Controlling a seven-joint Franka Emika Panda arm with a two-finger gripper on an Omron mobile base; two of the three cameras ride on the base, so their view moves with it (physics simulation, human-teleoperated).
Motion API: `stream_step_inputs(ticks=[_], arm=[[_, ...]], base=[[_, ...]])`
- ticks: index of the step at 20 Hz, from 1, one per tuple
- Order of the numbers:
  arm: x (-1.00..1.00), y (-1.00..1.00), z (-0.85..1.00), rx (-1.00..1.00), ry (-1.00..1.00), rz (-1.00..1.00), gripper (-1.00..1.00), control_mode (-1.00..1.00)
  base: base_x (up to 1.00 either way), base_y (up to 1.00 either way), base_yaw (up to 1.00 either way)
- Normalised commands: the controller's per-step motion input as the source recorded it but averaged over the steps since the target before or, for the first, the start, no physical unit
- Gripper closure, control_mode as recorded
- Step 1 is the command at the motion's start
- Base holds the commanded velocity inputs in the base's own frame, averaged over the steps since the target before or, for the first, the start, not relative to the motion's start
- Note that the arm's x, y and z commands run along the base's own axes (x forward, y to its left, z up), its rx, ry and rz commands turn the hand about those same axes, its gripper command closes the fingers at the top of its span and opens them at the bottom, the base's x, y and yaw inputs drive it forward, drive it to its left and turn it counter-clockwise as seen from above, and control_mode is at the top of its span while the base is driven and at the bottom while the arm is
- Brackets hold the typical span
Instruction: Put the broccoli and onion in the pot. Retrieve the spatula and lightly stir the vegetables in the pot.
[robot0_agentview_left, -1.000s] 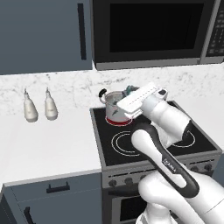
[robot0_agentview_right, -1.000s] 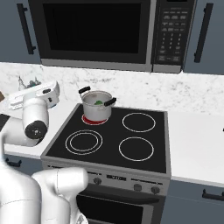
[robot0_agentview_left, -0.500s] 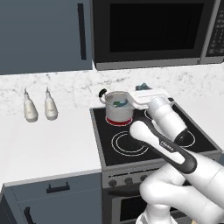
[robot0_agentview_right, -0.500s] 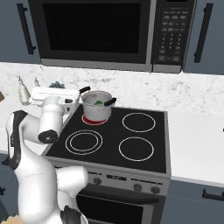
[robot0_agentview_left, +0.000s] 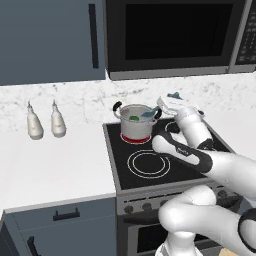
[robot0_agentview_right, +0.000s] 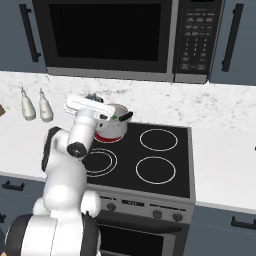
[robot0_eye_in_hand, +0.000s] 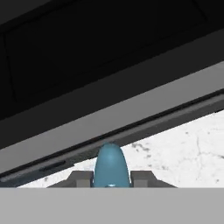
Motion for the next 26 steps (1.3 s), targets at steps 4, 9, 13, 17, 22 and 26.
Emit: stream_step_inputs(ticks=[4,9,13,17,22,26], arm=[[0.82,-0.23,-0.28,0.12,0.16,-0.11,1.0,-1.0],[0.69,-0.02,-0.32,0.09,0.1,-0.09,1.0,-1.0],[0.59,0.05,-0.2,0.08,0.0,-0.06,1.0,-1.0],[0.55,0.18,-0.31,0.03,0.0,-0.06,1.0,-1.0],[0.43,0.47,-0.39,0.0,0.0,-0.06,1.0,-1.0],[0.34,0.54,-0.31,-0.01,0.0,-0.05,1.0,-1.0]], base=[[0.0,0.0,0.0],[0.0,0.0,0.0],[0.0,0.0,0.0],[0.0,0.0,0.0],[0.0,0.0,0.0],[0.0,0.0,0.0]])
